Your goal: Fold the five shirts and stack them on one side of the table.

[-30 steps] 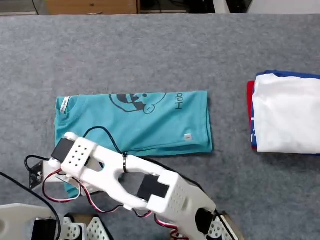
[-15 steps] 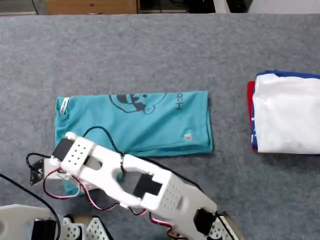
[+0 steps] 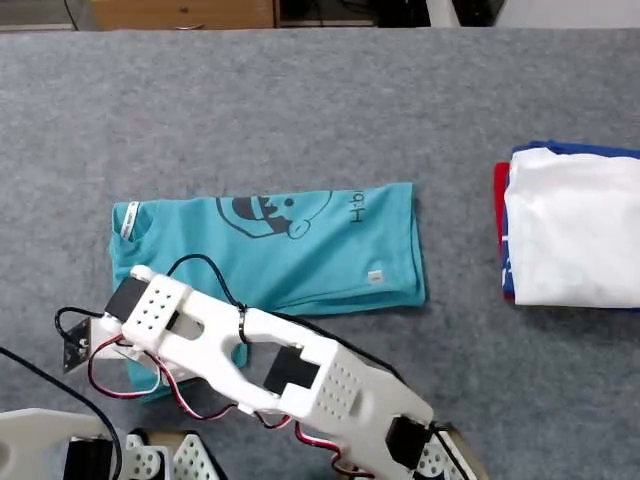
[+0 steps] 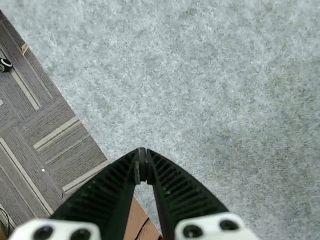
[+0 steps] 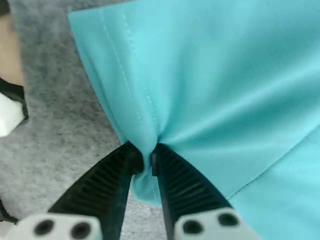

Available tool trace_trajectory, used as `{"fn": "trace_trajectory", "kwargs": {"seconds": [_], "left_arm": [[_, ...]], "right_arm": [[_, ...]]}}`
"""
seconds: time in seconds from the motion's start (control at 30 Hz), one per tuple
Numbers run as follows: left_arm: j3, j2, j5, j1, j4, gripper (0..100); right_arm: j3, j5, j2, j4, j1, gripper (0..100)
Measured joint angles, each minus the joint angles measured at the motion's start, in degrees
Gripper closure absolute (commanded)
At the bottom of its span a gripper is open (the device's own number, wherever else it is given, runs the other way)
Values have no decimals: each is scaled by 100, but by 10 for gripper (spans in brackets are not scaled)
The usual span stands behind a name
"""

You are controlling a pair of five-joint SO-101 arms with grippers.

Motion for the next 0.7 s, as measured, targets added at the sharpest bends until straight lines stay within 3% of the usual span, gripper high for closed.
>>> {"fn": "trace_trajectory", "kwargs": {"seconds": [0.23,0.7], "left_arm": [[18,0,0,0,0,980],[18,0,0,0,0,980]], "right_arm": [[-747,18,237,404,220,997],[-2549,18,237,879,1363,997]]}}
